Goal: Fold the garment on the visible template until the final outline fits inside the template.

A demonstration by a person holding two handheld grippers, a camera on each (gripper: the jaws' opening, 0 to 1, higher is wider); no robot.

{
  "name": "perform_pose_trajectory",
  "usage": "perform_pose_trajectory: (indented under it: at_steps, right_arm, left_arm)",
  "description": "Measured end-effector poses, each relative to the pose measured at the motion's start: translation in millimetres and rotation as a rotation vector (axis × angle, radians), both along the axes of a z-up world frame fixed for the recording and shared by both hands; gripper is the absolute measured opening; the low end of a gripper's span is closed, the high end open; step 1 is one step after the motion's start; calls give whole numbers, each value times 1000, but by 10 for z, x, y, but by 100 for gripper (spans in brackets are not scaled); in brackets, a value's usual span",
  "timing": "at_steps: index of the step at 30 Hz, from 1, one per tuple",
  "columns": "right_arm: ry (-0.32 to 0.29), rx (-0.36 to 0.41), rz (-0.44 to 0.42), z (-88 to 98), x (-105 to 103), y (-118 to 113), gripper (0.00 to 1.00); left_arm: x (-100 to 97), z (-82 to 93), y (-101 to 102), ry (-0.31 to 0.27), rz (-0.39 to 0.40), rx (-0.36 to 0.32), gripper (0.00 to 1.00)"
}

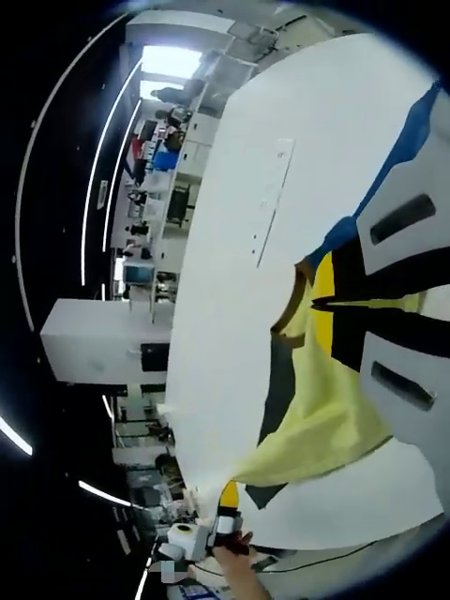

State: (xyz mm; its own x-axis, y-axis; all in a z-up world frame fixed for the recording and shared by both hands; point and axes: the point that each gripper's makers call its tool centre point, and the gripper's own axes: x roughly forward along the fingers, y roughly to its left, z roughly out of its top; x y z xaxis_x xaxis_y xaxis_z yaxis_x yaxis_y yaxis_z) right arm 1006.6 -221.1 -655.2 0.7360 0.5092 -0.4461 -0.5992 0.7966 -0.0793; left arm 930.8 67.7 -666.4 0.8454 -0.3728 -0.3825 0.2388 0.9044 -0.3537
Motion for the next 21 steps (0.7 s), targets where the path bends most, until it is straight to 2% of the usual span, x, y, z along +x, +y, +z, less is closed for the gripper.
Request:
perform_pose_trajectory:
  at_steps: [1, 3, 5, 8, 10, 13, 15, 17, 21]
  right_arm:
    - [6, -12, 6, -33, 2, 4, 1]
    - [45, -36, 23, -223, -14, 31, 1]
    - [39, -31, 21, -282, -28, 12, 1]
    - [81, -15, 20, -391, -77, -20, 2]
    - [87, -35, 25, -444, -113, -71, 6]
    - [96, -24, 24, -473, -193, -165, 14]
    - [115, -31, 29, -533, -270, -223, 10]
    - [169, -53, 77, -670, -427, -214, 3]
    - [200, -122, 139, -886, -629, -147, 4]
  left_arm:
    - [-4, -29, 8, 10, 3, -1, 0]
    - [-14, -141, 47, 37, 13, 13, 0]
    - [-20, -233, 82, 60, 26, 7, 0]
    - [-22, -389, 128, 95, 44, 13, 0]
    - [-20, -475, 149, 114, 54, 10, 0]
    - [-28, -562, 181, 134, 78, -10, 0]
    - [-38, -603, 188, 146, 89, -30, 0]
    - [-47, -643, 190, 156, 93, -36, 0]
    - [-68, -667, 181, 163, 98, -41, 0]
